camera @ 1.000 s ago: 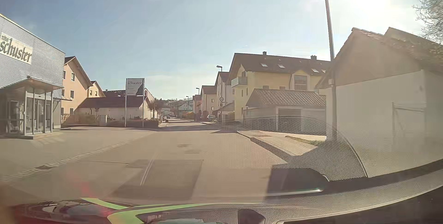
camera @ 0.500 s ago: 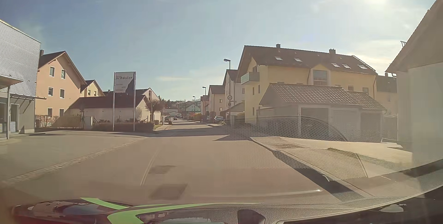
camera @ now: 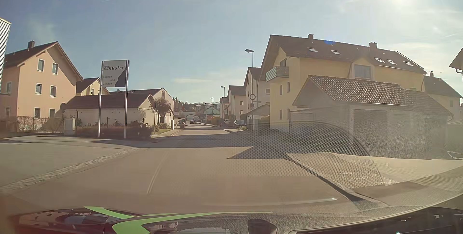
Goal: Follow the waypoints while adhering to traffic rules and regulations
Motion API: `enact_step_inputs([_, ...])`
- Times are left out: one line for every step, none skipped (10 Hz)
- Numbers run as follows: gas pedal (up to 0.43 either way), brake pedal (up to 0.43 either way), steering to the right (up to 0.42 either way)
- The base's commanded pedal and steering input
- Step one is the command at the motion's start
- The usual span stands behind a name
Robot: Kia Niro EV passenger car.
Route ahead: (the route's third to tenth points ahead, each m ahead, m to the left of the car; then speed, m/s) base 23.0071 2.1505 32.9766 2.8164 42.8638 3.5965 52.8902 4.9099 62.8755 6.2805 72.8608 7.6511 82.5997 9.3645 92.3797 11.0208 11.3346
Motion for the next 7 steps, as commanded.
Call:
enact_step_inputs([0.000, 0.000, -0.031])
enact_step_inputs([0.000, 0.006, -0.031])
enact_step_inputs([0.000, 0.085, -0.030])
enact_step_inputs([0.000, 0.128, -0.028])
enact_step_inputs([0.000, 0.140, -0.027])
enact_step_inputs([0.000, 0.146, -0.026])
enact_step_inputs([0.000, 0.152, -0.025])
